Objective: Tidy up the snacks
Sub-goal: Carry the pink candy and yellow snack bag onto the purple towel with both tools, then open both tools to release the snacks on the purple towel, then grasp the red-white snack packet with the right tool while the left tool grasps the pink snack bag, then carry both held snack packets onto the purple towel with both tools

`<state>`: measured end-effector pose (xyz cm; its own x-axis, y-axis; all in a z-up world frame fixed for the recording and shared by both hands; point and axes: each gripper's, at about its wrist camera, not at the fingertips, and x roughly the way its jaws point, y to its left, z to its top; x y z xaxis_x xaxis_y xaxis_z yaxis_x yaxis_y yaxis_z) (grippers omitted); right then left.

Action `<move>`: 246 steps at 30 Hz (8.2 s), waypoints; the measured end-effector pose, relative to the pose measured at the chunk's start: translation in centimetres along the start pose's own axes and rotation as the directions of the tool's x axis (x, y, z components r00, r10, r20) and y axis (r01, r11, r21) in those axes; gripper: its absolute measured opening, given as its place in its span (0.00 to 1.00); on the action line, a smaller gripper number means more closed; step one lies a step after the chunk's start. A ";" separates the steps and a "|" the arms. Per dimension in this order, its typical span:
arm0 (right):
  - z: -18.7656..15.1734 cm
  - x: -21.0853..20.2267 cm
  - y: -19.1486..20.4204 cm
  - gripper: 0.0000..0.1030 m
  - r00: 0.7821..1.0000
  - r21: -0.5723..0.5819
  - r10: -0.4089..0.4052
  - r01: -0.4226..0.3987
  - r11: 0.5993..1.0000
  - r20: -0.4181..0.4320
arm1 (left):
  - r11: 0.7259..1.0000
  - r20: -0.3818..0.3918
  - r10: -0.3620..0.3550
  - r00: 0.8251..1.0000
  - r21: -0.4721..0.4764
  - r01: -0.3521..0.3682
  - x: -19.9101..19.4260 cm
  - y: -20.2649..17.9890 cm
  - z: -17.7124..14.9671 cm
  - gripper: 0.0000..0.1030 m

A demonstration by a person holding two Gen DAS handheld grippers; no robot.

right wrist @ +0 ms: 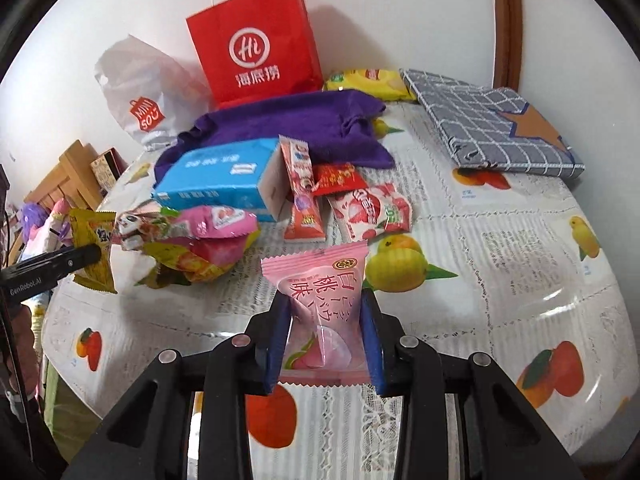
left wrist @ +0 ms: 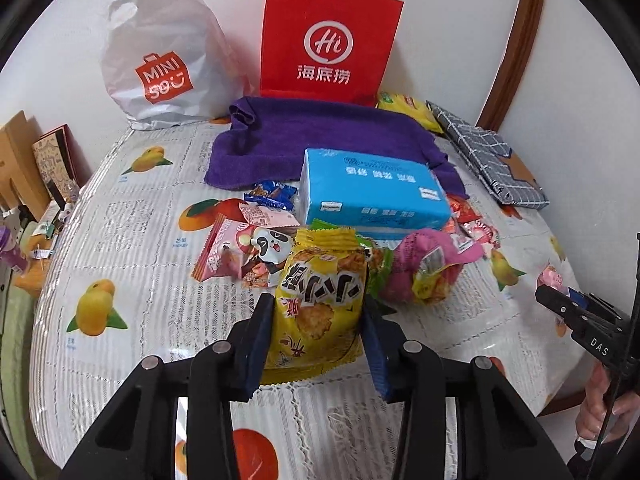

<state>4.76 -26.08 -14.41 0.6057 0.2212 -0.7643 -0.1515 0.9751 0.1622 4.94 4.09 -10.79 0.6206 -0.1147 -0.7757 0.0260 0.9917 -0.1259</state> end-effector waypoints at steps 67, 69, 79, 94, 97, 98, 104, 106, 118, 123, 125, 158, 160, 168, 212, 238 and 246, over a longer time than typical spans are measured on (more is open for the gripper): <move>27.2 20.9 1.2 0.33 1.000 -0.009 0.012 -0.012 1.000 -0.020 | 0.998 -0.044 -0.031 0.999 -0.064 0.029 19.0 3.1 25.9 0.39; 27.1 21.5 1.0 0.33 1.000 -0.009 0.008 -0.008 1.000 -0.029 | 0.996 -0.042 -0.027 0.999 -0.087 0.023 19.0 4.0 26.0 0.39; 26.5 23.9 0.7 0.33 0.996 -0.010 0.011 -0.012 1.000 -0.084 | 0.996 -0.098 -0.034 0.995 -0.091 0.026 20.9 4.2 25.7 0.39; 25.2 27.1 1.7 0.34 0.981 -0.035 -0.006 -0.001 0.999 -0.192 | 0.998 -0.195 -0.019 0.981 -0.068 0.006 23.4 2.7 24.8 0.39; 25.0 27.4 1.7 0.35 0.979 -0.035 -0.016 0.009 0.999 -0.201 | 0.998 -0.208 -0.017 0.978 -0.065 0.003 23.7 2.5 24.7 0.39; 25.0 27.5 1.7 0.35 0.979 -0.036 -0.016 0.009 0.999 -0.203 | 0.998 -0.211 -0.015 0.977 -0.066 0.001 24.0 2.3 24.7 0.39; 25.1 27.5 2.3 0.49 0.979 -0.037 -0.009 0.002 0.999 -0.203 | 0.998 -0.217 -0.024 0.976 -0.069 0.009 24.5 1.7 24.7 0.40; 25.4 27.0 2.5 0.62 0.982 -0.039 -0.005 -0.003 0.999 -0.187 | 0.998 -0.216 -0.028 0.976 -0.069 0.013 24.6 1.6 24.7 0.40; 26.5 23.6 2.8 0.74 0.995 -0.021 0.004 -0.007 1.000 -0.102 | 0.997 -0.157 -0.068 0.985 -0.040 0.062 22.6 0.1 25.0 0.63; 26.7 21.8 3.3 0.74 0.999 -0.040 0.016 -0.017 0.999 -0.038 | 0.998 -0.122 -0.056 0.991 -0.018 0.054 21.1 -0.4 25.3 0.65; 27.0 21.0 4.1 0.74 1.000 -0.065 0.003 -0.005 0.998 -0.019 | 0.998 -0.101 -0.054 0.993 -0.014 0.053 20.2 -0.5 25.4 0.65; 10.0 10.9 -3.0 0.73 0.990 -0.080 -0.059 0.049 0.996 -0.125 | 0.997 0.051 -0.012 0.999 0.075 0.008 8.3 -3.4 21.6 0.71; 9.4 11.7 -3.1 0.73 0.987 -0.108 -0.092 0.078 0.991 -0.130 | 0.998 0.034 0.009 0.999 0.064 -0.011 8.2 -3.0 20.5 0.71; 7.4 14.0 -3.8 0.70 0.986 -0.132 -0.068 0.048 0.990 -0.152 | 0.996 -0.004 0.090 0.996 0.026 -0.090 7.2 -0.8 16.4 0.71; 1.7 5.3 -0.9 0.26 1.000 0.005 -0.016 0.016 1.000 0.005 | 0.995 -0.163 0.084 0.983 -0.045 -0.093 8.9 5.1 2.2 0.79; 1.8 4.9 -0.8 0.26 1.000 0.014 -0.015 0.015 1.000 0.005 | 0.993 -0.063 -0.013 0.998 -0.115 0.006 6.3 6.1 1.8 0.51; 1.9 3.9 -0.5 0.26 1.000 0.023 -0.007 0.007 1.000 0.020 | 0.993 -0.032 -0.017 0.999 -0.118 0.013 4.0 5.9 1.5 0.51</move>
<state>8.65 -25.71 -16.32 0.6226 0.2146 -0.7526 -0.1298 0.9767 0.1711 8.76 9.53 -13.64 0.5950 -0.1332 -0.7926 -0.0584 0.9764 -0.2079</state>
